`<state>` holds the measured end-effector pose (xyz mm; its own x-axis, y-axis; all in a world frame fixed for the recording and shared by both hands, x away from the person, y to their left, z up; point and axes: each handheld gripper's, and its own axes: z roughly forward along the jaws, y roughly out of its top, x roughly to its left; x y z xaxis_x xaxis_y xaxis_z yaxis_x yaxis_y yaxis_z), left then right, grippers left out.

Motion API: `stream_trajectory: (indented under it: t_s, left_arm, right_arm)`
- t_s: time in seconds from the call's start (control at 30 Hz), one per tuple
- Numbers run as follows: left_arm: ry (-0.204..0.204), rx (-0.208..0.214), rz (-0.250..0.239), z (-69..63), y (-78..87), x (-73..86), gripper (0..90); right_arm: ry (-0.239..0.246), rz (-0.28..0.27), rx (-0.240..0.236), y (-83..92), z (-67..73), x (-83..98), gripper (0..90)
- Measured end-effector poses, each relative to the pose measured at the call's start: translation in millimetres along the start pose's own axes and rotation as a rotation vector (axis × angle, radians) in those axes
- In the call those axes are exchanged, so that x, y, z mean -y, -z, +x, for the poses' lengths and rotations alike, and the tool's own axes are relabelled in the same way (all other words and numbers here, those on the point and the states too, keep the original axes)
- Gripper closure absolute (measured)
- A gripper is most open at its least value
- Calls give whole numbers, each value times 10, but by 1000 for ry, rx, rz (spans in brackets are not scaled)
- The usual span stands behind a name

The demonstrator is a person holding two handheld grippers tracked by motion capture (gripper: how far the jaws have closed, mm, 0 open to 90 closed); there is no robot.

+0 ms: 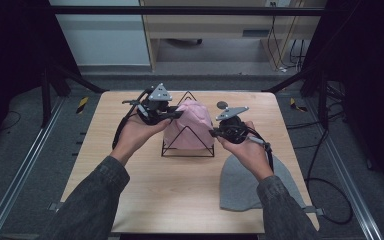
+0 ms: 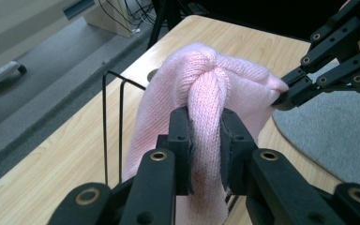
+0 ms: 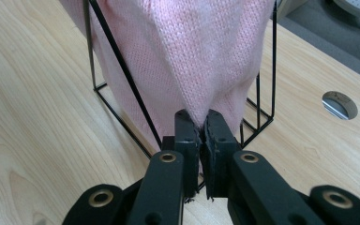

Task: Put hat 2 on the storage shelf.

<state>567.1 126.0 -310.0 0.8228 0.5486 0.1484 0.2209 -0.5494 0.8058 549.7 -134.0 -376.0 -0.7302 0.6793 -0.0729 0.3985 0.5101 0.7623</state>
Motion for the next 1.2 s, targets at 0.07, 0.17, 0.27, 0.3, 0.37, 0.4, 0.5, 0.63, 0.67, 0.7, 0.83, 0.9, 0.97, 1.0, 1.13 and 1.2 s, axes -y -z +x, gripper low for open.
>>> stream_trajectory:
  t_s: [0.07, 0.17, 0.27, 0.3, 0.37, 0.4, 0.5, 0.63, 0.67, 0.7, 0.83, 0.9, 0.97, 1.0, 1.13, 1.2]
  left_arm:
    - [2, 2, 5, 3, -18, 23, 765]
    - [4, 11, 11, -6, -47, 52, 764]
    - [3, 15, 13, -18, -69, 70, 761]
    - [4, 15, 14, -18, -71, 74, 761]
    - [6, 16, 14, -17, -73, 80, 761]
    - [8, 19, 16, -16, -75, 86, 761]
    - [12, 20, 13, -19, -73, 110, 761]
    - [10, 29, 7, -37, -63, 144, 761]
    - [11, 31, 6, -41, -61, 156, 761]
    - [13, 33, 5, -45, -63, 169, 761]
    - [24, 34, 15, -52, -90, 227, 761]
    - [31, 39, 16, -56, -110, 282, 760]
    - [36, 43, 16, -53, -114, 295, 759]
    - [40, 42, 15, -50, -116, 306, 755]
    - [48, 45, 14, -42, -121, 328, 755]
    - [48, 46, 14, -44, -125, 338, 754]
  right_arm:
    - [-1, 1, 2, -10, -3, 9, 862]
    - [-10, 11, -3, -47, -9, 55, 861]
    - [-23, 16, -6, -92, -12, 108, 861]
    - [-24, 18, -7, -97, -12, 112, 861]
    - [-24, 18, -10, -112, -5, 116, 861]
    - [-21, 25, -12, -114, 0, 116, 861]
    - [-15, 29, -14, -129, 13, 120, 861]
    - [-12, 33, -18, -142, 34, 132, 861]
    - [-12, 33, -21, -146, 38, 141, 860]
    - [-12, 33, -21, -146, 38, 141, 860]
    - [-17, 43, -25, -181, 47, 188, 861]
    - [-19, 52, -29, -200, 56, 224, 860]
    - [-20, 53, -30, -207, 57, 232, 861]
    - [-20, 54, -28, -210, 52, 233, 861]
    - [-20, 53, -29, -222, 48, 232, 860]
    - [-23, 63, -29, -229, 50, 238, 860]
